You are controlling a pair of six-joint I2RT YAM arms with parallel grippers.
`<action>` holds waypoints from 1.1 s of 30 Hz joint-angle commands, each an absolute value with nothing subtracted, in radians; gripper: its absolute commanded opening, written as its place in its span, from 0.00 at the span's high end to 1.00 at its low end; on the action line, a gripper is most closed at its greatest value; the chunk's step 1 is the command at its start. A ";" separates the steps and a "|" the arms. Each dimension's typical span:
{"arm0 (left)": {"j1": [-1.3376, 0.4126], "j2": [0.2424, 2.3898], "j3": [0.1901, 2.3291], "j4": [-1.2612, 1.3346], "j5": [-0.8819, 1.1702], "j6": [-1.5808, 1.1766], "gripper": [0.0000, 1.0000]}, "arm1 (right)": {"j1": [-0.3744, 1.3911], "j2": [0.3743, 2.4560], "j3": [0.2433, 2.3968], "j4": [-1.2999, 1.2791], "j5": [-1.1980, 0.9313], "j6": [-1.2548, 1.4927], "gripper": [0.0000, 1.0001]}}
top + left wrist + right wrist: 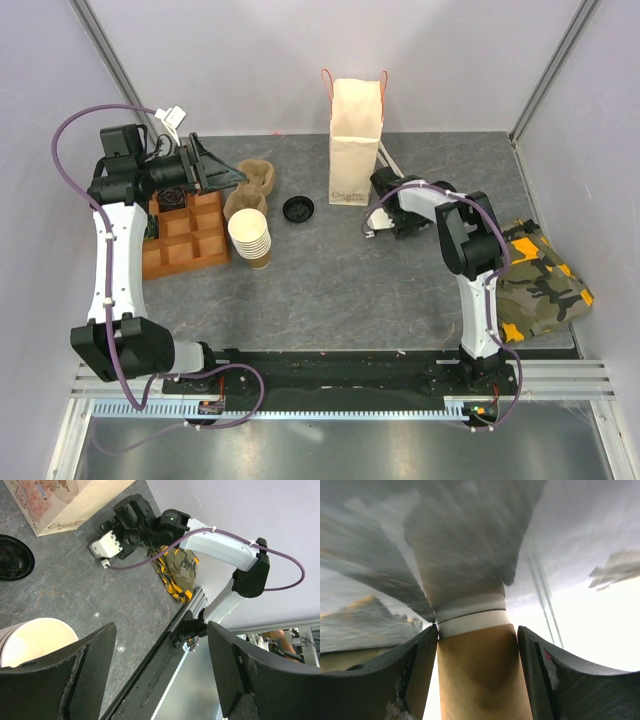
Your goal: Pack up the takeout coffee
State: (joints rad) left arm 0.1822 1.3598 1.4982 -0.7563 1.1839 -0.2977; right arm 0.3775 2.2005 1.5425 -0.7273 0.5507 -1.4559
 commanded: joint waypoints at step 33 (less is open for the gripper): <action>0.187 1.442 1.580 -0.862 0.922 -0.002 0.19 | 0.474 1.870 1.752 -1.015 0.120 -1.081 0.20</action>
State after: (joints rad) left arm 0.1822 1.3933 1.5108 -0.8188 1.0447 -0.1150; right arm 0.4770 1.9289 1.6550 -0.9314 0.2790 -1.2411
